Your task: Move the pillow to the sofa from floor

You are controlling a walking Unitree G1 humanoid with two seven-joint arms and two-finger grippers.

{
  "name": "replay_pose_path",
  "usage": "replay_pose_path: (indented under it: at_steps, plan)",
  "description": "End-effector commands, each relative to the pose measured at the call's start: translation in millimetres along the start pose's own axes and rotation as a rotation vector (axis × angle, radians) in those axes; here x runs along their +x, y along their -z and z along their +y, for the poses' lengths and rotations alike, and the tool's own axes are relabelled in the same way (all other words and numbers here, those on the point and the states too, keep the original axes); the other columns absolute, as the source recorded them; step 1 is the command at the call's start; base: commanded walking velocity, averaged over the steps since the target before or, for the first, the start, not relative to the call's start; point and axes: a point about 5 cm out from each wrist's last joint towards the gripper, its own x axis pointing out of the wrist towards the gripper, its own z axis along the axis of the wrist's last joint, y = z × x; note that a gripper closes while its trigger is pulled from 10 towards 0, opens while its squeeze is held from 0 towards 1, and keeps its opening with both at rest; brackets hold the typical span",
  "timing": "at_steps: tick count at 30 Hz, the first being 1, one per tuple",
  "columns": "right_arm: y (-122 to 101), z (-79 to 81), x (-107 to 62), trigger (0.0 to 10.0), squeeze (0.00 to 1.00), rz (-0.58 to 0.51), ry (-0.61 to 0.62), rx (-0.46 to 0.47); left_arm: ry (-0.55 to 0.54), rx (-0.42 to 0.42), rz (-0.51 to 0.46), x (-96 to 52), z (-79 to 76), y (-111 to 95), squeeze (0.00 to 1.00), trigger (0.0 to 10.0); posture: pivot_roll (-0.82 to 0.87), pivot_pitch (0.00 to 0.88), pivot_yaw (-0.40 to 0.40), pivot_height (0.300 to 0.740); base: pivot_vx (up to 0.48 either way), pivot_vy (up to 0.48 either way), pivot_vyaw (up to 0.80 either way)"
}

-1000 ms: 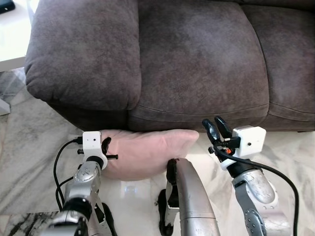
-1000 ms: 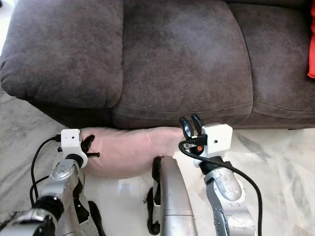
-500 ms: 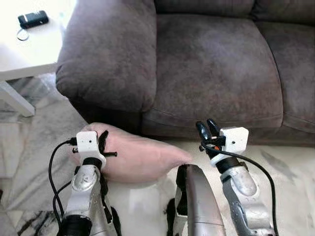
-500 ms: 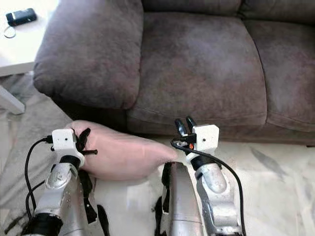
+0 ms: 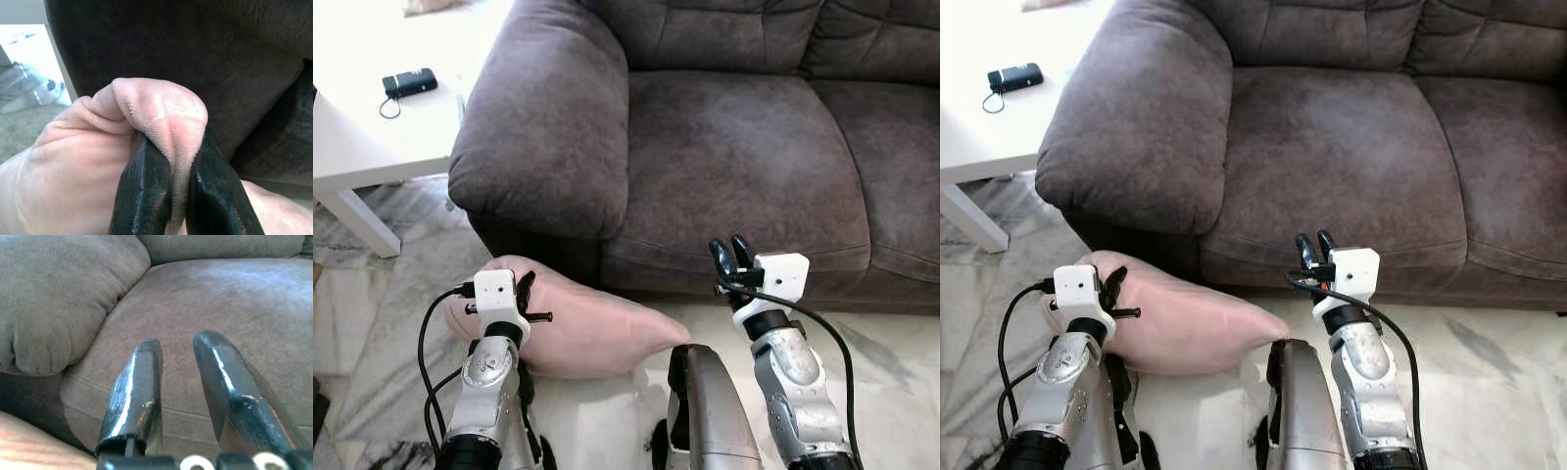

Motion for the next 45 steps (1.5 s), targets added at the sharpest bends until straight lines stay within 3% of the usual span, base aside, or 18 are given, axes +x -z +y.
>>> replay_pose_path:
  at_steps: [1, 7, 45]
  plan:
    - [3.1, -3.5, -0.7, 10.0, 0.0, 0.007, 0.019, 0.003, -0.006, 0.014, -0.111, 5.7, 2.0, -25.0, 0.0, 10.0, -0.02, 0.092, -0.052, 0.517, 0.0, 0.0, 0.0]
    - [3.3, -2.6, 1.9, 10.0, 0.0, 0.001, 0.016, 0.003, -0.011, 0.01, -0.111, 4.7, 1.7, -24.3, 0.0, 10.0, -0.02, 0.085, -0.054, 0.517, 0.0, 0.0, 0.0]
    - [4.0, -1.3, 4.9, 10.0, 0.0, -0.003, 0.007, 0.013, -0.042, 0.017, -0.109, 3.0, 5.2, -24.4, 0.0, 10.0, -0.01, 0.126, -0.067, 0.517, -0.282, 0.0, 0.0]
